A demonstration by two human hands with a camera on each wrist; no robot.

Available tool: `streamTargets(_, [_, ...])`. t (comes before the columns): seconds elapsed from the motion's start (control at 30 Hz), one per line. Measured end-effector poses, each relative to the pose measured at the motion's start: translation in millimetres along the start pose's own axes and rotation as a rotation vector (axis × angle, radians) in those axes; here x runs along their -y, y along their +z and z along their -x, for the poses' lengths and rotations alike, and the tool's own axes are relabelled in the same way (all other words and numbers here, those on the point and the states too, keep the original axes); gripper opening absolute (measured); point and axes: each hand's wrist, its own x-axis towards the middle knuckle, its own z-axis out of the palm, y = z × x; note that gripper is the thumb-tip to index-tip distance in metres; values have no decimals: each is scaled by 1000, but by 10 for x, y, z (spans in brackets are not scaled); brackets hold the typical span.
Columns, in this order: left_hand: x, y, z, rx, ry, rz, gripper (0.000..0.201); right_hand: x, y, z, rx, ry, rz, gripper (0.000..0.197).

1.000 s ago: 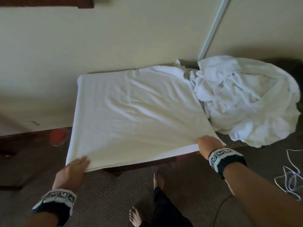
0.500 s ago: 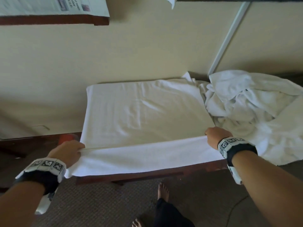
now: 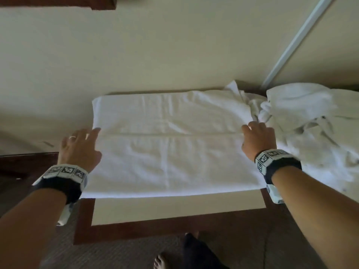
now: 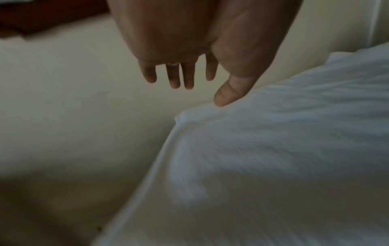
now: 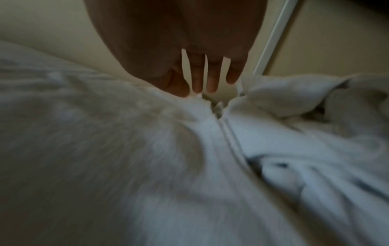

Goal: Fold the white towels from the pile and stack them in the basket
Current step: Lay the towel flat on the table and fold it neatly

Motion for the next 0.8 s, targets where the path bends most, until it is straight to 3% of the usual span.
streamTargets(0.1, [-195, 456, 434, 138, -5, 123, 76, 170, 267, 312, -73, -66, -119, 38])
streamTargets(0.2, [-198, 839, 838, 297, -45, 157, 76, 334, 497, 630, 146, -2, -188, 54])
streamTargets(0.3, [-148, 967, 1078, 267, -58, 154, 76, 361, 706, 878, 353, 16, -239, 70])
streamTargets(0.5, [-97, 940, 1597, 202, -98, 125, 73, 342, 732, 1356, 386, -20, -226, 75])
streamTargets(0.6, [-119, 878, 1821, 225, -104, 72, 68, 333, 637, 1533, 365, -28, -193, 68])
streamTargets(0.7, [-159, 787, 1910, 229, -117, -21, 61, 327, 499, 1609, 324, -61, -146, 48])
streamTargets(0.8, [-208, 631, 1836, 259, -123, -94, 53, 338, 356, 1539, 370, -58, -134, 37])
